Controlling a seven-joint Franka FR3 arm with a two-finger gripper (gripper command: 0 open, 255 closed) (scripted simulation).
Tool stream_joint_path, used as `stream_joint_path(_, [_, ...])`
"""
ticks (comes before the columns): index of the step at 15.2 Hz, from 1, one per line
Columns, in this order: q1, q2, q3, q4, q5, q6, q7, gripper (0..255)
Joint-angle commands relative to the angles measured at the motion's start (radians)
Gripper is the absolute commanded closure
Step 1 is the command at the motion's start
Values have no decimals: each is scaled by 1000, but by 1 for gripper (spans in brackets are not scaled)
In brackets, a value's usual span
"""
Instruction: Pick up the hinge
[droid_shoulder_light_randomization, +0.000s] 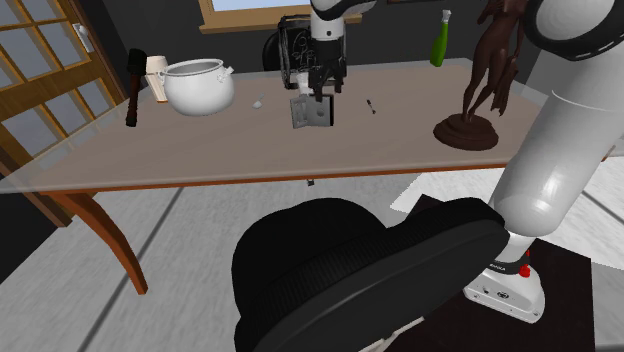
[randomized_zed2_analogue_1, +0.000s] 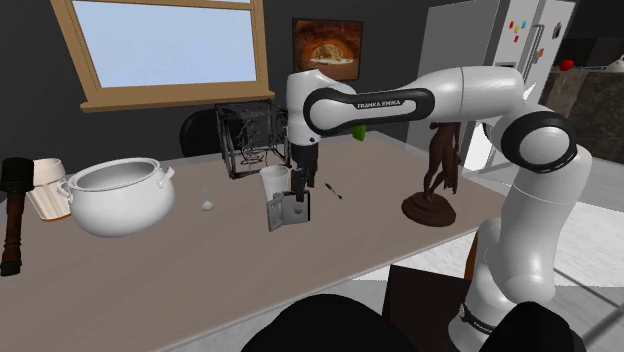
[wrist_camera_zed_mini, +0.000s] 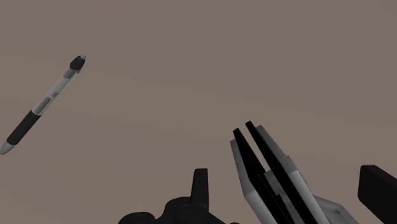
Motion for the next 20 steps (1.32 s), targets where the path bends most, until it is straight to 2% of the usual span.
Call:
stream_joint_path(1, [0,-1,0,-29,0,29,0,0])
stream_joint_path(5, [0,-3,0,-66,0,63,0,0])
stream_joint_path(6, [0,-4,0,-69,0,65,0,255])
stream_joint_path(15, [0,-3,0,-66,0,63,0,255])
stream_joint_path(20, [0,2,0,7,0,-5,0,255])
